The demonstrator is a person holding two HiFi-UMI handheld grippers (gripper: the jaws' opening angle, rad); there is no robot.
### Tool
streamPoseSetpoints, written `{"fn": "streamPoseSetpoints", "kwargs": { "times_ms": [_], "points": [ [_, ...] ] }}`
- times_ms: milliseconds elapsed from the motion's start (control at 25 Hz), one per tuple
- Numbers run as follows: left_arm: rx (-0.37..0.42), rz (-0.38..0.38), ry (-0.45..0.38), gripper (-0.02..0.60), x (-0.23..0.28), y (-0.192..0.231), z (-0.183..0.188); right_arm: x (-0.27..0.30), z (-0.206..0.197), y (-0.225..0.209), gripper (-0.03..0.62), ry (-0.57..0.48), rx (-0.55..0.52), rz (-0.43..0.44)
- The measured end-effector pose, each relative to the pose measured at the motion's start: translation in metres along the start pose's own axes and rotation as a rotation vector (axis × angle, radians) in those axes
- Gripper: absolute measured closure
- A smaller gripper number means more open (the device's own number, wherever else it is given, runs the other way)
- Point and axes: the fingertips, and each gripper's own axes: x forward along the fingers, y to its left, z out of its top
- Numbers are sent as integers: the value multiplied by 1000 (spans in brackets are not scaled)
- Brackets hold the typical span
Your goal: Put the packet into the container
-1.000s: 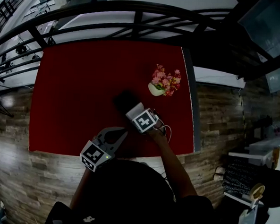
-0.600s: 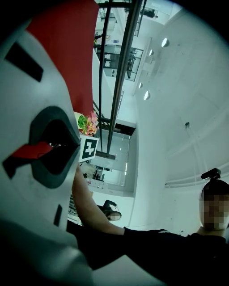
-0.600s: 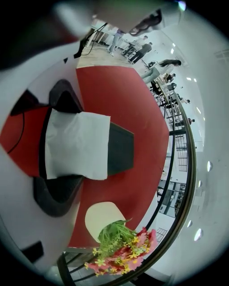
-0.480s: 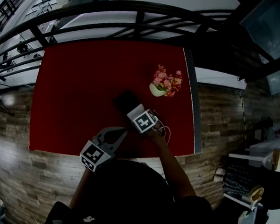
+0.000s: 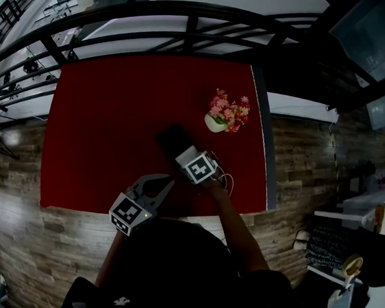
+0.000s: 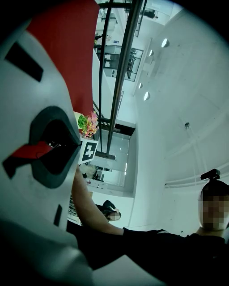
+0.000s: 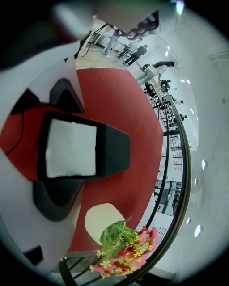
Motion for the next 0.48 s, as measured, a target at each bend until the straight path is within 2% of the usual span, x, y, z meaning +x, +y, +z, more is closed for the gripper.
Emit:
{"fn": "streamPoseSetpoints", "kwargs": {
  "times_ms": [120, 280, 400, 480],
  "points": [
    [0, -1, -3, 571, 0, 0, 1, 1, -4, 2, 157, -4, 11, 13],
    [6, 2, -5, 571, -1, -1, 2, -12, 3, 7, 157, -59, 22, 28],
    [12, 16, -19, 571, -4, 4, 8, -33, 11, 9, 158, -125, 27, 34],
    [15, 15, -26, 571, -3, 6, 13, -49, 18, 16, 158, -194, 56, 86]
  ]
}}
